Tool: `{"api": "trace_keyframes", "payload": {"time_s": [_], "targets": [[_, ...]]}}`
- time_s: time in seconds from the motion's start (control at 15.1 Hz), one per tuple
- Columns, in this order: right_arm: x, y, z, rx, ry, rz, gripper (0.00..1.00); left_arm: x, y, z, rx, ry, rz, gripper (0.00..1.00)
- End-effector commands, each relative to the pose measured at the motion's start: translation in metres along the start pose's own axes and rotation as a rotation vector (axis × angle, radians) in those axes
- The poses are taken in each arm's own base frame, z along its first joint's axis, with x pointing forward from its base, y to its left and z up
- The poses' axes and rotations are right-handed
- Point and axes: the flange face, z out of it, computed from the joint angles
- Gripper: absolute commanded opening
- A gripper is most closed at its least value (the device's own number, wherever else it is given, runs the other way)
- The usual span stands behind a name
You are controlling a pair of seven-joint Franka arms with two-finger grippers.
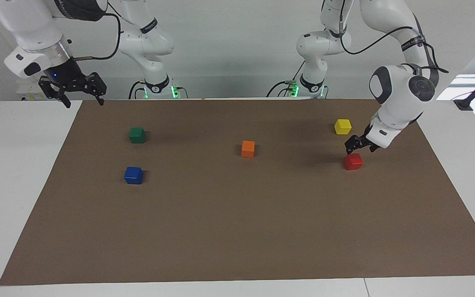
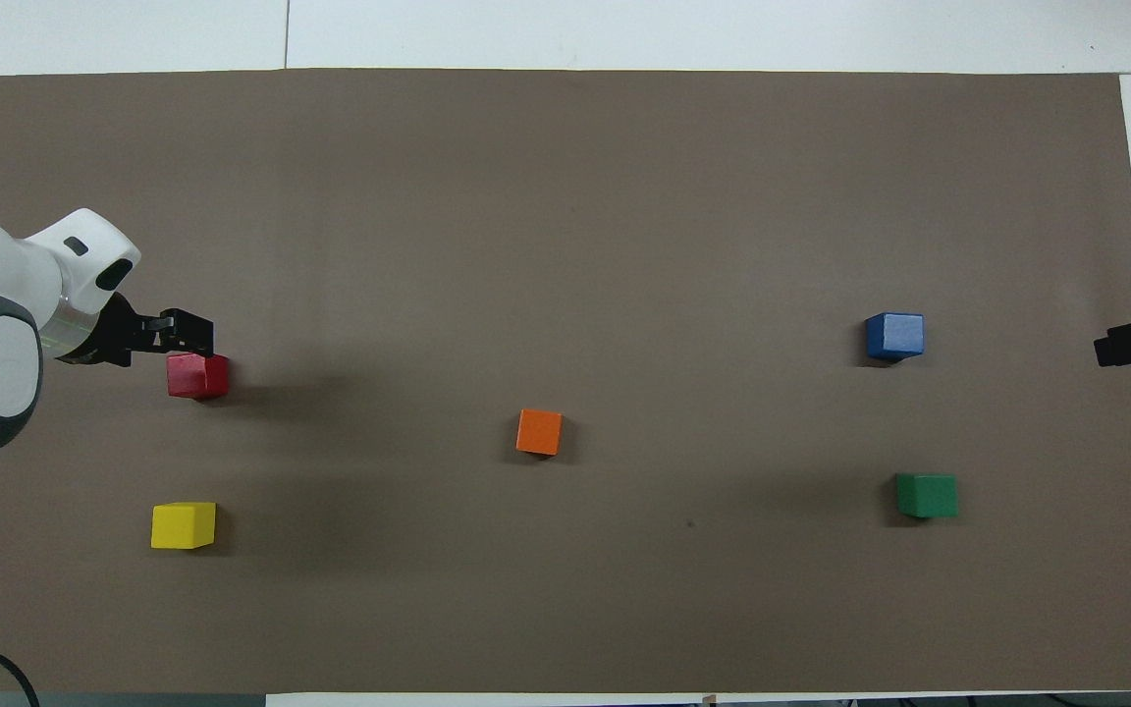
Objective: Transfer red block to right arm and stack on blue block
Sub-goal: 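Lower the left gripper onto the red cube and close it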
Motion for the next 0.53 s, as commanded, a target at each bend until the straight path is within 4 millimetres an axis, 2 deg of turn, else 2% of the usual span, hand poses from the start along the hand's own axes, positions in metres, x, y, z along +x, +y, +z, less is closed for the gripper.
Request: {"api": "trace_keyframes", "payload": {"time_s": [0.0, 0.13, 0.27, 0.46], "targets": [[-0.006, 0.002, 0.029, 0.032, 0.019, 0.013, 1.00, -0.016, -0.031, 0.034, 0.014, 0.065, -0.019, 1.00], [-0.005, 0.005, 0.052, 0.104, 0.022, 0.028, 1.00, -0.022, -0.035, 0.053, 0.014, 0.089, -0.027, 1.00], [-0.003, 0.005, 0.077, 0.173, 0.042, 0.000, 1.00, -0.023, -0.030, 0.069, 0.011, 0.075, -0.024, 1.00], [0.000, 0.010, 0.103, 0.344, 0.051, 0.006, 1.00, -0.022, -0.025, 0.074, 0.010, 0.067, -0.032, 1.00]]}}
